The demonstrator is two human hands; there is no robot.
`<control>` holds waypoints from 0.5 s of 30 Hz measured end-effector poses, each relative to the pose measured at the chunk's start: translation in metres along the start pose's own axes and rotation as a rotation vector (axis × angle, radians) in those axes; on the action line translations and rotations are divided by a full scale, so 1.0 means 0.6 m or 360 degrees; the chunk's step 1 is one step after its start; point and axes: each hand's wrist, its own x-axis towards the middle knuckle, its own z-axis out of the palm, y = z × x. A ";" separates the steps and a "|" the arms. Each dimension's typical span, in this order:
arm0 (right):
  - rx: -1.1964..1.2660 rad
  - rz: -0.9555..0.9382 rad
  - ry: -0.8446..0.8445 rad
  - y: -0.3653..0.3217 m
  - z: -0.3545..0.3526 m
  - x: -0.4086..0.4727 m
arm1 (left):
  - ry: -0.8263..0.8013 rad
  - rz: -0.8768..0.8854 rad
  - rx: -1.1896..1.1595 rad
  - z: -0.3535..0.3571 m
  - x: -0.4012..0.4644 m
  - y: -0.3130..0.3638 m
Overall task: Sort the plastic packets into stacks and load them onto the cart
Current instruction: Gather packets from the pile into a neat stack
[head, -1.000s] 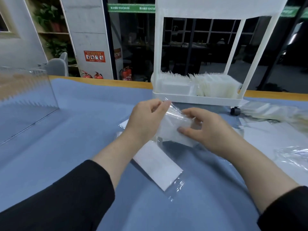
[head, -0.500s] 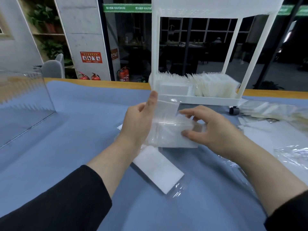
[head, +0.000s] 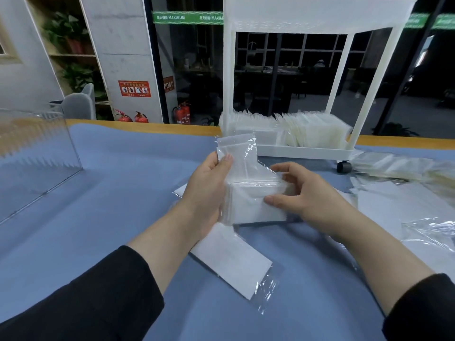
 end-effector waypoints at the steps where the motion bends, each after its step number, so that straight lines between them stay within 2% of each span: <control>1: 0.0041 0.0010 -0.0010 0.001 0.001 0.000 | -0.0027 -0.0021 -0.0021 0.003 -0.002 0.000; 4: 0.0140 -0.0033 0.0011 -0.001 -0.001 -0.002 | 0.0061 0.0050 -0.0008 0.002 0.002 -0.002; 7: 0.0128 -0.0123 0.0134 -0.008 -0.017 -0.002 | 0.0374 0.0326 -0.0012 -0.013 0.011 0.005; 9: 0.0184 -0.0133 0.0263 -0.010 -0.028 -0.002 | 0.0561 0.0397 -0.0043 -0.026 0.016 0.010; 12: 0.0534 -0.0092 0.0379 -0.012 -0.035 -0.004 | 0.0656 0.0313 -0.0197 -0.034 0.018 0.008; 15: 0.1011 -0.0021 0.0312 -0.022 -0.026 -0.006 | 0.0615 0.0110 -0.0279 -0.023 0.015 0.002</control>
